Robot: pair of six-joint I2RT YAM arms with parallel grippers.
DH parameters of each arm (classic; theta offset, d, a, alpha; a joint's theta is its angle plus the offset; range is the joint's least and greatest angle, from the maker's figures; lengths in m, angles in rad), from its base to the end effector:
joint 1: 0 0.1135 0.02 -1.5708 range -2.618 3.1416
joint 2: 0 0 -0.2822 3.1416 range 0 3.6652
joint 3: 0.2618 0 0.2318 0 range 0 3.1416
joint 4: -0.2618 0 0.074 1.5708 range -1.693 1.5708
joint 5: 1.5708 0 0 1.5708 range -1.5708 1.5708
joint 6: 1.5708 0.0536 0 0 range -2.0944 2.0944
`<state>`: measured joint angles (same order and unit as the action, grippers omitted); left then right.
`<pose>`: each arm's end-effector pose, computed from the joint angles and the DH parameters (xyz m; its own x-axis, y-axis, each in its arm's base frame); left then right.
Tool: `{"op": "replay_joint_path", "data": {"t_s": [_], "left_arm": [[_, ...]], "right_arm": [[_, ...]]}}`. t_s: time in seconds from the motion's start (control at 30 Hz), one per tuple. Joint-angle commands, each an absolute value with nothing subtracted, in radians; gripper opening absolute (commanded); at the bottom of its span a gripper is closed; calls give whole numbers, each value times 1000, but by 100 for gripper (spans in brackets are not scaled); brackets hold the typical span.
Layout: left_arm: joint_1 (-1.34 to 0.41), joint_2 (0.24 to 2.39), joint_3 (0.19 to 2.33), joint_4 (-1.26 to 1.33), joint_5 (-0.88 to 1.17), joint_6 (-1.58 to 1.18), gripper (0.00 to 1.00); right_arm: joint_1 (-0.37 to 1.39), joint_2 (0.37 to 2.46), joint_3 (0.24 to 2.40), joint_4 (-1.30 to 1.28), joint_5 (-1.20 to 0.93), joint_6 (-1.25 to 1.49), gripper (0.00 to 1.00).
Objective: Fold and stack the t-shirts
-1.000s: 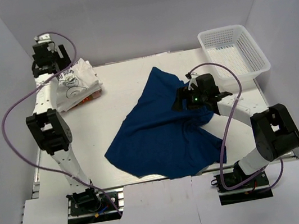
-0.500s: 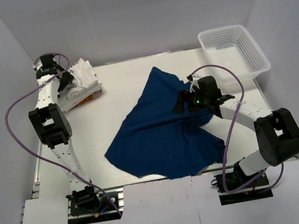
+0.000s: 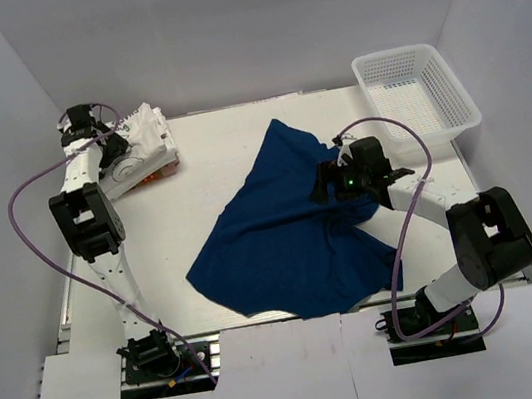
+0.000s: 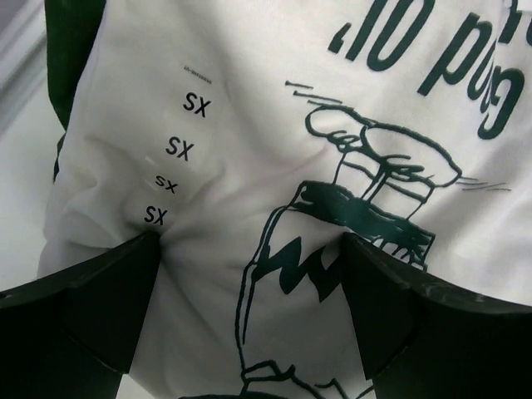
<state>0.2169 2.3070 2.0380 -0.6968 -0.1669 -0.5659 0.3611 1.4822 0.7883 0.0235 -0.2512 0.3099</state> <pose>0.4995 0.1192 0.2166 -0.5148 -0.6548 -0.5534 -0.6877 0.7008 -0.1896 0.2799 0.1199 0.2193 -0.7135 0.0463 -0.6992 -0.3222 0.8644 0.3860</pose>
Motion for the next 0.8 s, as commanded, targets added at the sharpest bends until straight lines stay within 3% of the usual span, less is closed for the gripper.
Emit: {"op": "replay_joint_path", "data": {"t_s": [0.0, 0.27, 0.5, 0.77], "left_arm": [[221, 2471, 2128, -624, -148, -378, 98], [221, 2553, 2258, -568, -320, -149, 99], [230, 2574, 2286, -597, -417, -205, 99], [230, 2378, 2292, -620, -263, -273, 99]], "right_arm": [[357, 1491, 838, 32, -210, 293, 90], [359, 1546, 867, 21, -201, 305, 90], [362, 1557, 887, 14, -196, 316, 90], [364, 1548, 1001, -101, -131, 304, 90]]}}
